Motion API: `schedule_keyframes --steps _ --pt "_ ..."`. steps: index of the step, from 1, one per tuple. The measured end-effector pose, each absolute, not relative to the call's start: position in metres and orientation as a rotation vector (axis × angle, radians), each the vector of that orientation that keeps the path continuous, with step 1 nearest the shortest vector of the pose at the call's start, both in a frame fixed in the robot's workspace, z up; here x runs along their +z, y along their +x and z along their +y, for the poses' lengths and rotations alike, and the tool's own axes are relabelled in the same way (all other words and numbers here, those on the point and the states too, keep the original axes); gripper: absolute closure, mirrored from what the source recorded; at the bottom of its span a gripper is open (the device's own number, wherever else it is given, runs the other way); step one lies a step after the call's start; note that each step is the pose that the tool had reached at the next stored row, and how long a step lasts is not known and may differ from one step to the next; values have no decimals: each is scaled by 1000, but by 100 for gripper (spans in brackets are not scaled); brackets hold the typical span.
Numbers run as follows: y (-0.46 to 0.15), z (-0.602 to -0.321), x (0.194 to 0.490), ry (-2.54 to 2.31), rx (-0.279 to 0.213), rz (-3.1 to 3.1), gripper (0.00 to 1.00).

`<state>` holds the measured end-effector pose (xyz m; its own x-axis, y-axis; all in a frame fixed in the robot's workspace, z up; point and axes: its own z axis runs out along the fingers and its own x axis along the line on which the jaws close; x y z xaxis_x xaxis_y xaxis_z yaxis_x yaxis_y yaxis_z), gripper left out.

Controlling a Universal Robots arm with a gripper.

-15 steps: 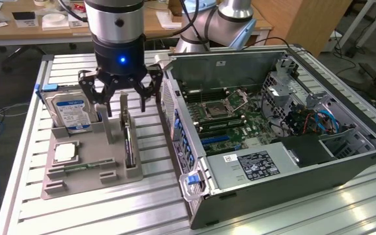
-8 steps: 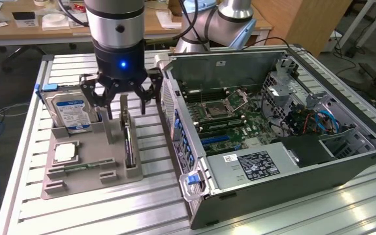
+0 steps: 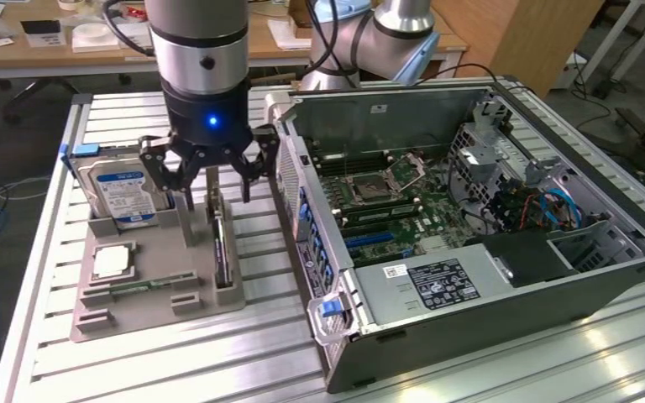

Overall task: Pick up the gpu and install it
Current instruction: 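Pick up the gpu and move the gpu toward the slot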

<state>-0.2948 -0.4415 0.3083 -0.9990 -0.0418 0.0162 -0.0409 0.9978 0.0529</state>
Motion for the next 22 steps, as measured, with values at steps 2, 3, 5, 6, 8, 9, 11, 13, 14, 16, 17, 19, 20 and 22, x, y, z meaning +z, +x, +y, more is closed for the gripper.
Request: schedule_keyframes --steps 2,3,5,6,8,9,11,13,14,16,17,19,20,22 --pt "-295 -443 305 65 -82 -3122 29" --pt "-295 -443 304 65 -82 -3122 29" --pt "-295 -443 302 64 -81 -3118 29" --pt "-295 -443 301 64 -77 -3117 29" --pt "-295 -443 301 64 -66 -3114 29" --pt "-295 -443 300 64 -59 -3115 29" --pt "-295 -443 299 64 -51 -3115 29" --pt "-295 -443 298 64 -49 -3114 29" --pt "-295 -443 297 64 -49 -3114 29" --pt "-295 -443 294 63 -46 -3112 29" --pt "-295 -443 293 63 -43 -3112 29" --pt "-295 -442 292 61 -19 -3111 29" --pt "-295 -441 291 59 -7 -3111 29" --pt "-294 -439 288 54 3 -3111 29"
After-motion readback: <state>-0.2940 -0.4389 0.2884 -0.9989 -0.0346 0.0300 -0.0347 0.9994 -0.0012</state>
